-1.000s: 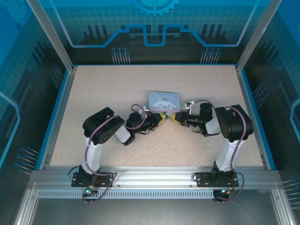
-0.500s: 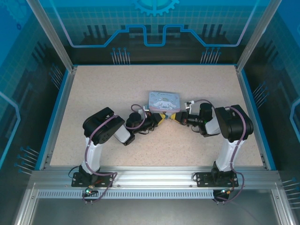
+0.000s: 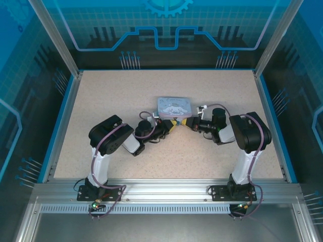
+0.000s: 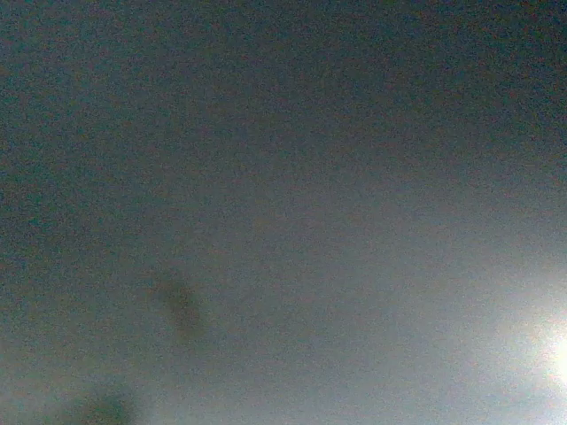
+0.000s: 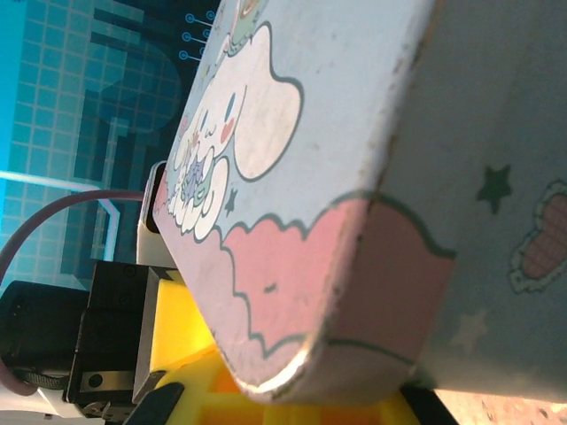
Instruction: Unlock the padlock with the key
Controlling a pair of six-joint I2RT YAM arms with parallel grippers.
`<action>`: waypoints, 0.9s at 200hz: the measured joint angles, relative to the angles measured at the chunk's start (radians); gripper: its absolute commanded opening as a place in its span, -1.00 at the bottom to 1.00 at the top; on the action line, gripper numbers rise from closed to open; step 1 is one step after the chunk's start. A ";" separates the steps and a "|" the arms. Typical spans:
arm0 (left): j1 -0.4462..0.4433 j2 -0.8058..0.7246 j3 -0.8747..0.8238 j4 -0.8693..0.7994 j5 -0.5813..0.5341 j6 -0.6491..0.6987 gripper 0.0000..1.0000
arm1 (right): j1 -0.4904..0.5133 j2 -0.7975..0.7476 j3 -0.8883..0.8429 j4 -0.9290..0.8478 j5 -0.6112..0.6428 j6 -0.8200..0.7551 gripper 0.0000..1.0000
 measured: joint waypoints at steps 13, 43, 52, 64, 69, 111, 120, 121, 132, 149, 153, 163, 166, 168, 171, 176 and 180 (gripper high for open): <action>0.000 0.000 0.000 0.004 -0.011 0.000 -1.00 | 0.004 0.013 0.019 0.000 0.000 0.006 -1.00; 0.007 0.000 0.000 0.002 -0.044 0.000 -1.00 | 0.034 0.043 0.058 0.002 0.026 0.024 -0.97; 0.008 0.001 0.000 0.000 -0.049 0.000 -1.00 | 0.047 0.044 0.058 0.006 0.049 0.027 -0.96; 0.009 0.005 -0.001 0.001 -0.054 0.000 -1.00 | 0.057 0.044 0.055 0.013 0.076 0.033 -0.95; 0.009 0.008 -0.001 0.001 -0.054 0.000 -1.00 | 0.061 0.044 0.049 0.019 0.088 0.035 -0.93; 0.008 0.035 -0.001 0.000 -0.032 0.000 -1.00 | 0.075 0.038 0.003 0.038 0.139 0.039 -0.73; 0.008 0.036 -0.001 0.001 -0.027 0.000 -1.00 | 0.074 0.023 -0.002 0.028 0.138 0.036 -0.65; 0.008 0.036 -0.001 0.002 -0.026 0.000 -1.00 | 0.074 0.019 -0.003 0.024 0.138 0.036 -0.64; 0.008 0.036 -0.001 0.003 -0.015 0.000 -1.00 | 0.069 -0.005 -0.013 0.006 0.127 0.024 -0.54; 0.008 0.036 0.000 0.007 0.005 0.000 -1.00 | 0.056 -0.052 -0.031 -0.031 0.105 0.003 -0.30; 0.008 0.036 0.000 0.006 0.009 0.000 -1.00 | 0.053 -0.061 -0.035 -0.035 0.096 -0.005 -0.25; 0.007 0.036 0.000 0.006 0.019 0.001 -1.00 | 0.046 -0.092 -0.048 -0.058 0.084 -0.023 -0.16; 0.007 0.036 0.000 0.005 0.022 0.000 -1.00 | 0.044 -0.101 -0.052 -0.062 0.077 -0.031 -0.15; 0.006 0.036 0.000 0.005 0.024 0.001 -1.00 | 0.042 -0.107 -0.056 -0.067 0.076 -0.032 -0.14; 0.006 0.036 0.000 0.005 0.026 0.000 -1.00 | 0.039 -0.117 -0.060 -0.074 0.072 -0.041 -0.11; 0.006 0.036 0.000 0.003 0.032 0.000 -1.00 | 0.035 -0.129 -0.066 -0.083 0.068 -0.048 -0.09; 0.006 0.036 0.000 0.002 0.035 0.001 -1.00 | 0.031 -0.138 -0.071 -0.089 0.064 -0.055 -0.08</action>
